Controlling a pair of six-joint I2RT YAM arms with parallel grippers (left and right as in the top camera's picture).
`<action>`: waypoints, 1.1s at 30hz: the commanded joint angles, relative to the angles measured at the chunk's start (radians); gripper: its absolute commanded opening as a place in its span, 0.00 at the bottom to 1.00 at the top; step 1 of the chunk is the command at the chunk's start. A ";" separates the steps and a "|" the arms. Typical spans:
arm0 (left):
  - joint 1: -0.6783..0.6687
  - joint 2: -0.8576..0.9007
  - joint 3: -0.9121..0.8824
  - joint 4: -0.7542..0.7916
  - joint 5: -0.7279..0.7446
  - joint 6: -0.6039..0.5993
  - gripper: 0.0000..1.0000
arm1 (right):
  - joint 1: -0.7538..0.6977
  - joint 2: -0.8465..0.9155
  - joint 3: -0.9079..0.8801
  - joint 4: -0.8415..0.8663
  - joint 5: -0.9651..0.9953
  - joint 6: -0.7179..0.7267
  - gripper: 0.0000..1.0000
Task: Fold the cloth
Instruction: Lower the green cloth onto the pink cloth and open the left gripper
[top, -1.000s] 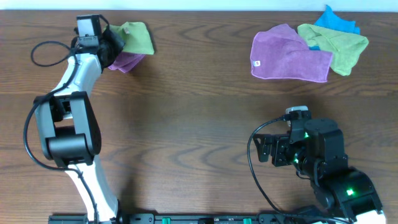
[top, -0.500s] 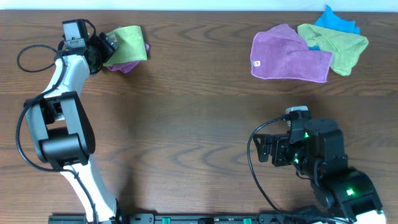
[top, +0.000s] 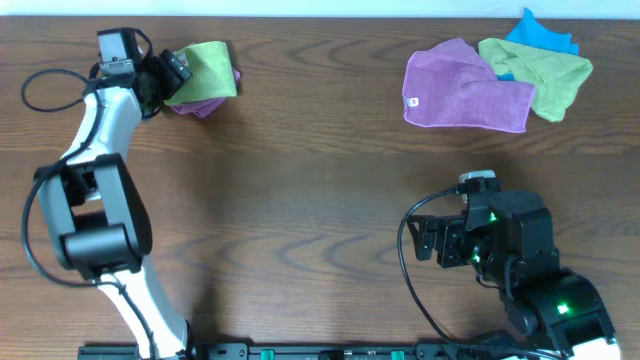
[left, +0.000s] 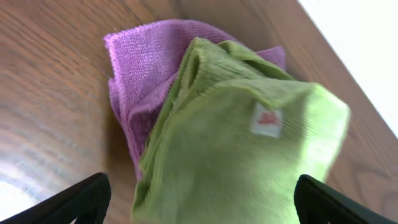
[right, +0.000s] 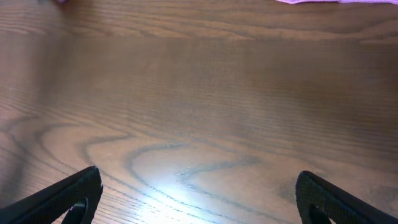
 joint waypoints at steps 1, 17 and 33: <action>0.005 -0.113 0.020 -0.032 0.008 0.031 0.95 | -0.008 0.000 -0.005 -0.002 0.003 -0.011 0.99; 0.005 -0.438 0.020 -0.138 0.216 0.037 0.95 | -0.008 0.000 -0.005 -0.002 0.003 -0.011 0.99; -0.048 -0.705 0.020 -0.201 0.284 0.199 0.95 | -0.008 0.000 -0.005 -0.002 0.003 -0.011 0.99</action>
